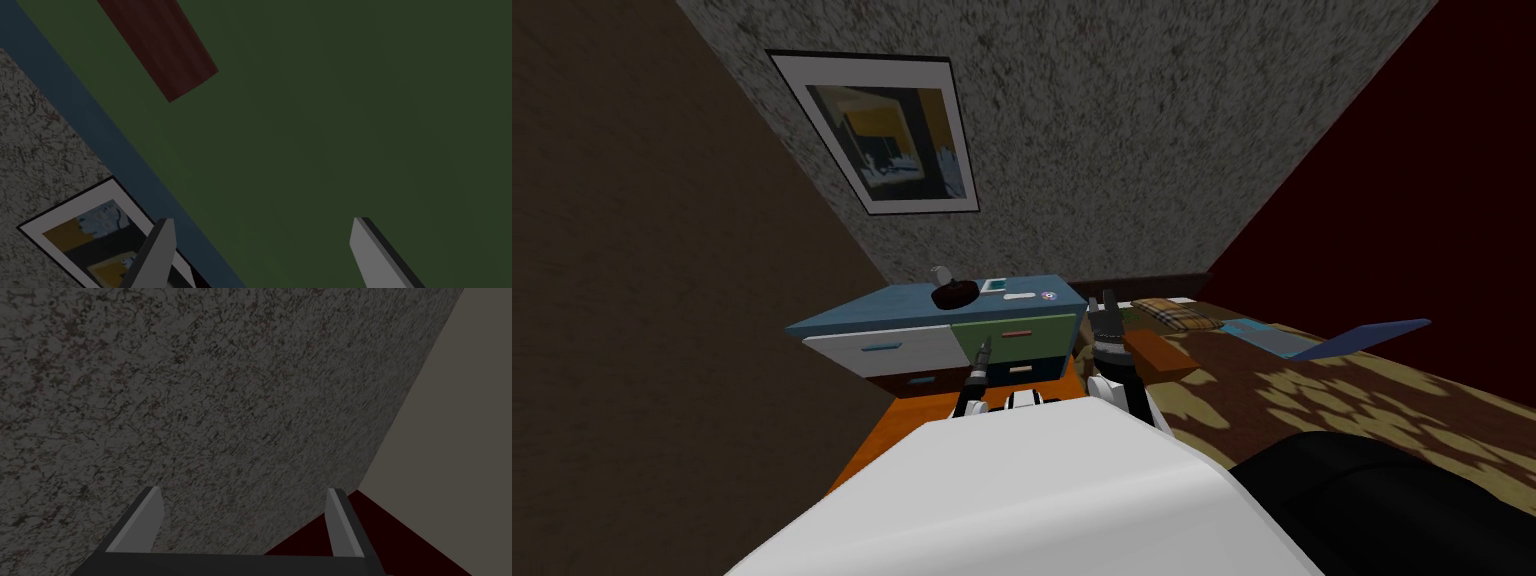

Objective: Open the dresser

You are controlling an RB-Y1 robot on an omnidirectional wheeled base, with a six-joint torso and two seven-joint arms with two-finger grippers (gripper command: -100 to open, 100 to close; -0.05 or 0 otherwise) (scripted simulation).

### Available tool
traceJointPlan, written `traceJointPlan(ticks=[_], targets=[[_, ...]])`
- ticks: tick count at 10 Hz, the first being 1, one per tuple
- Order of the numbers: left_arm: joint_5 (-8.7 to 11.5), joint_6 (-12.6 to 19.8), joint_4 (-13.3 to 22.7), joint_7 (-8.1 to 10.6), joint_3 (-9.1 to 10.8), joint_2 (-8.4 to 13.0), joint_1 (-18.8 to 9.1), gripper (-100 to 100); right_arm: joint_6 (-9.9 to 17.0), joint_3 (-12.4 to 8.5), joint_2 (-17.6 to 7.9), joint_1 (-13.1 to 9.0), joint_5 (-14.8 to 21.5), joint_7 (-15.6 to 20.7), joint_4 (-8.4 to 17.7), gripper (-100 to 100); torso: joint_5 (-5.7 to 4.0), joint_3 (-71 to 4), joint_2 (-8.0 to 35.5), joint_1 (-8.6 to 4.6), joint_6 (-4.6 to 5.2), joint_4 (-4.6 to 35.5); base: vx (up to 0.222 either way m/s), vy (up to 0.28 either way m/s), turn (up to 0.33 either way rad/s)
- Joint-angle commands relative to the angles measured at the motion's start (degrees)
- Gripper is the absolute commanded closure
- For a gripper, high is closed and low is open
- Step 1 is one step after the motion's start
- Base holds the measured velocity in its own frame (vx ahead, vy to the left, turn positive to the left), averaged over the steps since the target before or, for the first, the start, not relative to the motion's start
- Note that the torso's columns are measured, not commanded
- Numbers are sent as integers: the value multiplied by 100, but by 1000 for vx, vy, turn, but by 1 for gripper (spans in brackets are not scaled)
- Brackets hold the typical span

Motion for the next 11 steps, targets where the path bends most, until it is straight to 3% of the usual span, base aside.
traceJointPlan(ticks=[1,7,8,9,10,11], targets=[[112,15,435,-205,-214,-301,-175,-100,0,0,0,0,0,0,0,0,-1,1,2,-3,0,0,-17,-33,17],[201,9,828,-351,-376,-1101,-346,-100,0,0,0,0,0,0,0,0,1,0,-1,4,-1,0,-6,-14,4],[199,-28,862,-316,-369,-1027,-363,-100,0,0,0,0,0,0,0,0,0,0,0,3,-1,0,0,0,0],[228,144,773,-414,-335,-1092,-437,-100,0,0,0,0,0,0,0,0,0,0,1,4,-1,0,62,1,39],[214,56,797,-365,-355,-1064,-387,-100,0,0,0,1,0,0,0,0,0,-9,-17,3,-1,-3,41,0,10],[216,80,787,-379,-353,-1068,-391,100,0,0,0,1,0,0,0,0,0,-5,-6,2,0,-3,6,0,-1]])
